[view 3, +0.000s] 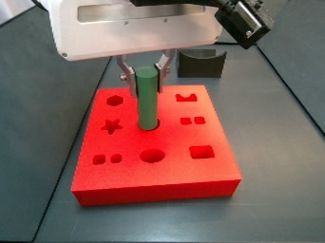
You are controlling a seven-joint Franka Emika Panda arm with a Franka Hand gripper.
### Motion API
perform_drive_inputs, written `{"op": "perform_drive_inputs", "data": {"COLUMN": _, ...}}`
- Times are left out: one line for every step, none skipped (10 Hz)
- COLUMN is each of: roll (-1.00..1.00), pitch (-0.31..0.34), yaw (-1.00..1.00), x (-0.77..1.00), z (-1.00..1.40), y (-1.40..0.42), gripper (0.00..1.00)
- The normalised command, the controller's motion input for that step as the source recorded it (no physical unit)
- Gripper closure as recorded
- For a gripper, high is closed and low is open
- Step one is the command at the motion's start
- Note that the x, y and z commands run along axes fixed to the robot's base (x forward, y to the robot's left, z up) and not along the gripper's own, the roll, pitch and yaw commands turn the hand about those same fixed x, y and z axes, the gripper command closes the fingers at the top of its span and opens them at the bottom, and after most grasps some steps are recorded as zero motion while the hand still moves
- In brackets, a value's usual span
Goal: Pick up the round object. Move up. Place the round object on the fixture. Regrasp the round object. Move to above the board. Insert the round object.
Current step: Insert the round object.
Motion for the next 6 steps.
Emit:
{"op": "perform_drive_inputs", "data": {"roll": 0.14, "pitch": -0.244, "yaw": 0.45, "x": 0.00, "z": -0.53, "y": 0.00, "gripper": 1.00}}
{"op": "perform_drive_inputs", "data": {"roll": 0.16, "pitch": -0.260, "yaw": 0.51, "x": 0.00, "z": -0.56, "y": 0.00, "gripper": 1.00}}
{"op": "perform_drive_inputs", "data": {"roll": 0.15, "pitch": -0.259, "yaw": 0.49, "x": 0.00, "z": -0.50, "y": 0.00, "gripper": 1.00}}
{"op": "perform_drive_inputs", "data": {"roll": 0.12, "pitch": -0.254, "yaw": 0.42, "x": 0.00, "z": -0.37, "y": -0.03, "gripper": 1.00}}
{"op": "perform_drive_inputs", "data": {"roll": 0.09, "pitch": -0.234, "yaw": 0.36, "x": -0.10, "z": -0.16, "y": -0.08, "gripper": 1.00}}
{"op": "perform_drive_inputs", "data": {"roll": 0.11, "pitch": -0.193, "yaw": 0.27, "x": -0.11, "z": -0.02, "y": -0.23, "gripper": 1.00}}
